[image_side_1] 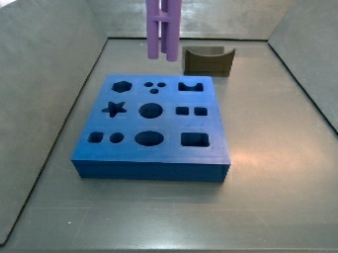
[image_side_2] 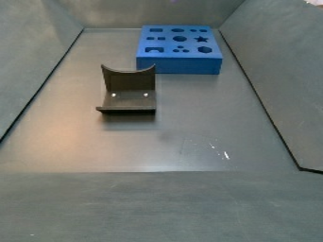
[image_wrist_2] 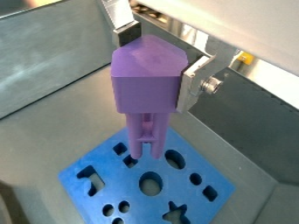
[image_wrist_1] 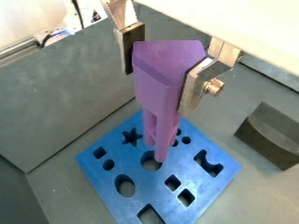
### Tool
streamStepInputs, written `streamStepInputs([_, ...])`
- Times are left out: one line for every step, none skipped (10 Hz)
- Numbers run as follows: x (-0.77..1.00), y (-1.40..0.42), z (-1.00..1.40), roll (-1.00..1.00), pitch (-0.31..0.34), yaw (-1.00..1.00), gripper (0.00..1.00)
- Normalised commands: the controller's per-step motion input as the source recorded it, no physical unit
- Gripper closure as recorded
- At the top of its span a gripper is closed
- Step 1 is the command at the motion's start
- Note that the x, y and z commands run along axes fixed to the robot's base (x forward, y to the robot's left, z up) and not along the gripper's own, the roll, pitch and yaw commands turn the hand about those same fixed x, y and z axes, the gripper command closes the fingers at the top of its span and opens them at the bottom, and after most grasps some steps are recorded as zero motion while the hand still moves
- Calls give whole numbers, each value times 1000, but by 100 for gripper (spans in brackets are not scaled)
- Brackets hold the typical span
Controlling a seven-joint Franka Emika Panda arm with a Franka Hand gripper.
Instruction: Insert the 3 prong object.
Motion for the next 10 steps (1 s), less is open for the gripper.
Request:
streamStepInputs([0,0,-23,0,0,-1000,100])
streamStepInputs([0,0,-23,0,0,-1000,100])
streamStepInputs([0,0,-20,0,0,-1000,100])
streamStepInputs([0,0,-34,0,0,-1000,100])
streamStepInputs([0,0,-94,0,6,-1000,100])
streamStepInputs([-46,131,-106,0,7,-891,100])
streamStepInputs([-126,326,-177,0,37,-697,100])
streamStepInputs([-169,437,-206,0,50,-589,100])
streamStepInputs([-183,463,-209,0,46,-563,100])
streamStepInputs([-169,486,-220,0,49,-537,100])
